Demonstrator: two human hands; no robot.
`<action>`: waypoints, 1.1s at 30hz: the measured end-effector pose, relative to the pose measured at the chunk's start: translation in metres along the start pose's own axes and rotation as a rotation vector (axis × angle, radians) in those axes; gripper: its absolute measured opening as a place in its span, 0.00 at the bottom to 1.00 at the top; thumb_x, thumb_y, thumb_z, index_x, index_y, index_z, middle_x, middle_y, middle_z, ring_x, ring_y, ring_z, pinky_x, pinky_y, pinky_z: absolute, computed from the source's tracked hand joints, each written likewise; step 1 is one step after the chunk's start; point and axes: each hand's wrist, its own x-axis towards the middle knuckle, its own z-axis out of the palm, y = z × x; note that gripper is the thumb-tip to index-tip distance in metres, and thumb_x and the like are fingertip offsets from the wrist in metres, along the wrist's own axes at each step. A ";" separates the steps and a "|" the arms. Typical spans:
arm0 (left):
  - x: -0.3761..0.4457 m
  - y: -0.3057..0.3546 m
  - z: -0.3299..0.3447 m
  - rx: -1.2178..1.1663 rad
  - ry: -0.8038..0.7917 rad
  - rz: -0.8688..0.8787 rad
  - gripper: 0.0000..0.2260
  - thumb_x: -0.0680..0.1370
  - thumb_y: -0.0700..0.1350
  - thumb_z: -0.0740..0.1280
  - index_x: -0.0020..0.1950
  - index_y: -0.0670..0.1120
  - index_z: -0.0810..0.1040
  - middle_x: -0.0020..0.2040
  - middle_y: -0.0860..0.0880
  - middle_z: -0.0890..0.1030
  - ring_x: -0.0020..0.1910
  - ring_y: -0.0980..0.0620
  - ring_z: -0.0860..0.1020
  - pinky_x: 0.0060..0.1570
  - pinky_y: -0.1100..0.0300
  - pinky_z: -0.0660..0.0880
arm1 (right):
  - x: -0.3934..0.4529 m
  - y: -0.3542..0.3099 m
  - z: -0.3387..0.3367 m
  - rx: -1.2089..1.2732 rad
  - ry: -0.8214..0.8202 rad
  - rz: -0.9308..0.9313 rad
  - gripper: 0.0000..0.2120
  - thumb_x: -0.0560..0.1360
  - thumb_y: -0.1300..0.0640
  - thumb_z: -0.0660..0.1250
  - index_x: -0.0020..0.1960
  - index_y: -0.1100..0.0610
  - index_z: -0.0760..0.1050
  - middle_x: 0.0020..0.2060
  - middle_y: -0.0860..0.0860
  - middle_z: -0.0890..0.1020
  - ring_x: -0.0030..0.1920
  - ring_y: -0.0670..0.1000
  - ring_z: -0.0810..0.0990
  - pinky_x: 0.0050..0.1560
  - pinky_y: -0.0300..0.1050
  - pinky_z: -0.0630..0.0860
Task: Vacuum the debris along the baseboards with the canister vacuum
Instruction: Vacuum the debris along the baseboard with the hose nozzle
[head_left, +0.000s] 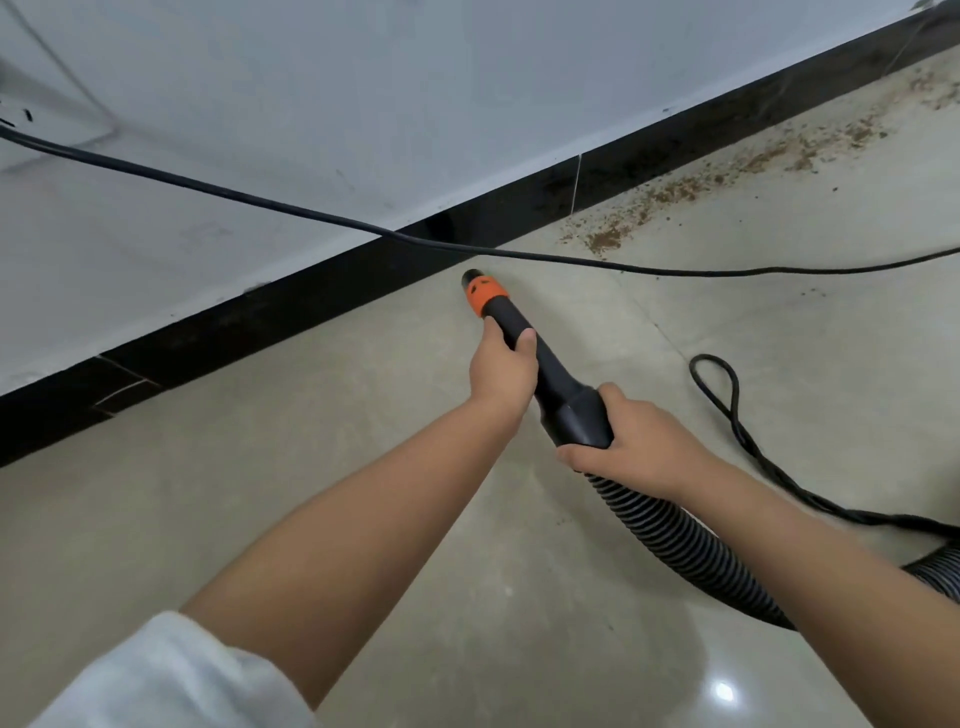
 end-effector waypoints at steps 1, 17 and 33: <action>-0.001 -0.002 -0.007 -0.015 0.014 -0.009 0.25 0.82 0.47 0.56 0.77 0.47 0.51 0.74 0.45 0.63 0.69 0.42 0.67 0.66 0.47 0.69 | 0.001 -0.005 0.003 -0.010 -0.012 -0.014 0.22 0.70 0.43 0.69 0.50 0.53 0.61 0.41 0.48 0.73 0.41 0.51 0.74 0.34 0.39 0.67; -0.024 -0.006 -0.023 -0.050 -0.134 -0.051 0.25 0.81 0.44 0.59 0.77 0.45 0.54 0.71 0.44 0.66 0.64 0.41 0.72 0.57 0.47 0.76 | -0.034 -0.016 0.007 -0.036 -0.021 0.052 0.23 0.70 0.40 0.68 0.52 0.54 0.62 0.42 0.48 0.75 0.43 0.51 0.76 0.38 0.44 0.71; -0.030 0.015 -0.003 -0.256 -0.352 -0.084 0.07 0.80 0.38 0.60 0.57 0.45 0.67 0.57 0.44 0.74 0.60 0.43 0.75 0.49 0.56 0.75 | -0.043 -0.003 -0.014 0.010 0.039 0.129 0.23 0.69 0.41 0.69 0.52 0.54 0.63 0.39 0.46 0.72 0.40 0.47 0.74 0.35 0.41 0.68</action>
